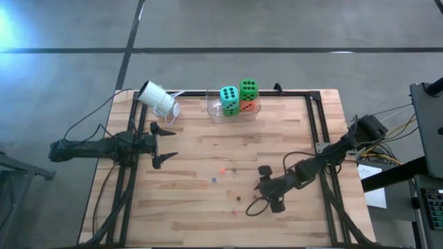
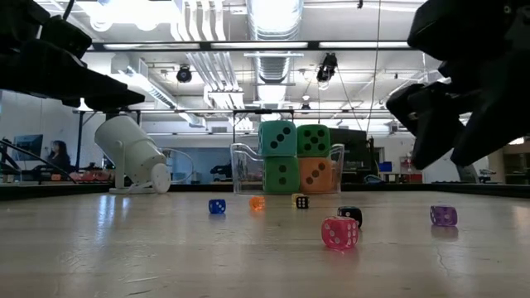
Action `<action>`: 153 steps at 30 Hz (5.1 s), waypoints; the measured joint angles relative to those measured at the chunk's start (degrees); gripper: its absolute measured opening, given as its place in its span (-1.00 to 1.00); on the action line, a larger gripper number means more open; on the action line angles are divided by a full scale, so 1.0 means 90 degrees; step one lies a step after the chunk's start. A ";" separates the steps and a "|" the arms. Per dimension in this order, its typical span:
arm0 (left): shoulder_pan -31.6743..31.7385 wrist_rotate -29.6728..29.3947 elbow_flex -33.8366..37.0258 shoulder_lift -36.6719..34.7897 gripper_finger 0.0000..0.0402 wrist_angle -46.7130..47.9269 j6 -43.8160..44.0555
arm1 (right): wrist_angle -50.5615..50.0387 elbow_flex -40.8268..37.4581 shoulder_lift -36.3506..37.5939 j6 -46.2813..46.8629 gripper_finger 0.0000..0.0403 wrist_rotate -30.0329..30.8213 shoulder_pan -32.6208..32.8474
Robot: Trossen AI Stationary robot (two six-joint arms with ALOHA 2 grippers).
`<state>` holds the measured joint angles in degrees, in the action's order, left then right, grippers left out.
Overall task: Pick & Place Dice
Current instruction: Put the small violet dice into the transparent bin
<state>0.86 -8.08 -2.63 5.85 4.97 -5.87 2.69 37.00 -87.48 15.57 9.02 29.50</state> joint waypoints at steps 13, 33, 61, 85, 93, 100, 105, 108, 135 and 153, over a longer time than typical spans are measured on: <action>0.0002 -0.0002 0.0000 0.0000 0.99 0.0000 0.0000 | -0.0871 0.0620 -0.0499 0.0845 -0.14 0.0173 -0.0002; 0.0002 -0.0002 -0.0001 0.0000 0.99 0.0000 -0.0001 | -0.2215 0.0850 0.0063 0.0770 -0.21 0.0312 -0.0056; 0.0000 -0.0002 0.0000 0.0000 0.99 0.0000 0.0000 | -0.1519 0.1044 -0.0604 0.2105 -0.29 0.1133 0.0493; 0.0000 -0.0001 0.0000 0.0000 0.99 0.0000 0.0000 | -0.1400 0.1347 -0.0949 0.2716 -0.29 0.1158 0.0636; 0.0002 -0.0002 -0.0002 0.0000 0.99 0.0000 0.0000 | -0.1405 0.1357 -0.1028 0.2670 -0.29 0.1175 0.0789; 0.0000 -0.0001 0.0000 0.0000 0.99 0.0000 0.0000 | -0.1464 0.1335 -0.1212 0.2508 -0.29 0.1473 0.0794; 0.0000 0.0000 0.0000 0.0000 0.99 0.0000 0.0000 | -0.1468 0.1330 -0.1212 0.2462 -0.29 0.1516 0.0789; 0.0000 -0.0002 -0.0002 0.0000 0.99 0.0000 0.0000 | -0.1458 0.1295 -0.1228 0.2462 -0.29 0.1517 0.0781; 0.0002 -0.0002 -0.0002 0.0000 0.99 0.0000 0.0000 | -0.1225 0.1228 -0.1739 0.2703 -0.59 0.1686 0.0780; 0.0002 -0.0002 0.0000 -0.0002 0.99 0.0000 0.0000 | -0.1303 0.1189 -0.1313 0.2280 -0.74 0.2026 0.0765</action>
<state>0.89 -8.10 -2.63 5.83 4.97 -5.87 -9.04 47.70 -99.30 36.10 27.25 36.38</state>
